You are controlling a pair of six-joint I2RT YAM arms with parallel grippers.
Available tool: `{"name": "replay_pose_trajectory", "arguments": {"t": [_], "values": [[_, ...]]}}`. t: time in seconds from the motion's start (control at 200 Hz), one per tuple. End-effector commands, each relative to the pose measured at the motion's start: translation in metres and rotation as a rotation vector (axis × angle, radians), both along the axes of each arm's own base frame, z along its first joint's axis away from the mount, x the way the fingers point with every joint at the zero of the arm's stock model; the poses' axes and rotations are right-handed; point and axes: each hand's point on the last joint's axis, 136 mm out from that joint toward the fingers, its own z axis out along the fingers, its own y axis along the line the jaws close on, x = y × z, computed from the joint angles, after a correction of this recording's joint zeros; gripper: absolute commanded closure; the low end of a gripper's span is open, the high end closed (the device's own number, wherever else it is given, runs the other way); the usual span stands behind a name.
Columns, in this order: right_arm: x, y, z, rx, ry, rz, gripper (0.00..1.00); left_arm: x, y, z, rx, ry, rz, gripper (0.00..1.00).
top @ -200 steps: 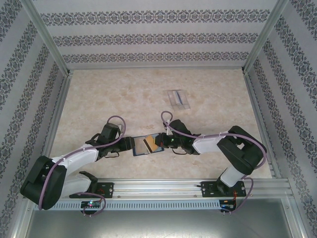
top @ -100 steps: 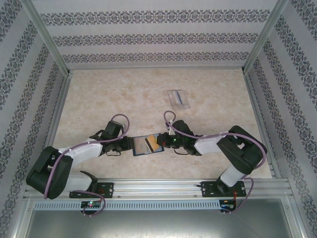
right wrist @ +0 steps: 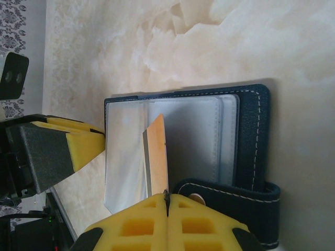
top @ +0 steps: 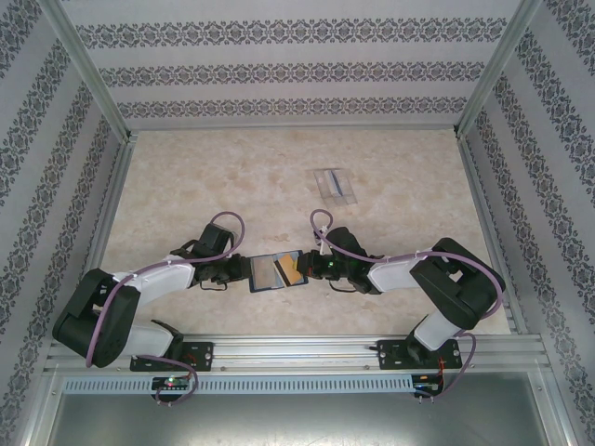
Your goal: Put the credit cards into the card holder
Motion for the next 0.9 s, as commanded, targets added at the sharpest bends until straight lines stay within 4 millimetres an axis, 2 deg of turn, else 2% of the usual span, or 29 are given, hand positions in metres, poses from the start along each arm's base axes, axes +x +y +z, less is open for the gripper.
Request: {"name": "replay_pose_trajectory", "arguments": {"t": [0.0,0.51,0.66,0.899], "values": [[0.0,0.01,0.002,0.02,-0.004,0.026,1.0,-0.027,-0.01,-0.03,-0.011,0.112,-0.069,0.7],[-0.001,0.016,0.005,0.053,0.005,0.03,1.0,-0.026,-0.008,-0.028,-0.006,0.102,-0.059,0.7],[0.008,0.007,0.008,0.031,-0.026,-0.003,1.0,-0.026,-0.009,-0.027,-0.006,0.1,-0.062,0.7],[0.007,0.003,0.004,0.028,-0.025,-0.021,1.0,-0.025,-0.009,-0.027,-0.007,0.102,-0.061,0.7]]}}
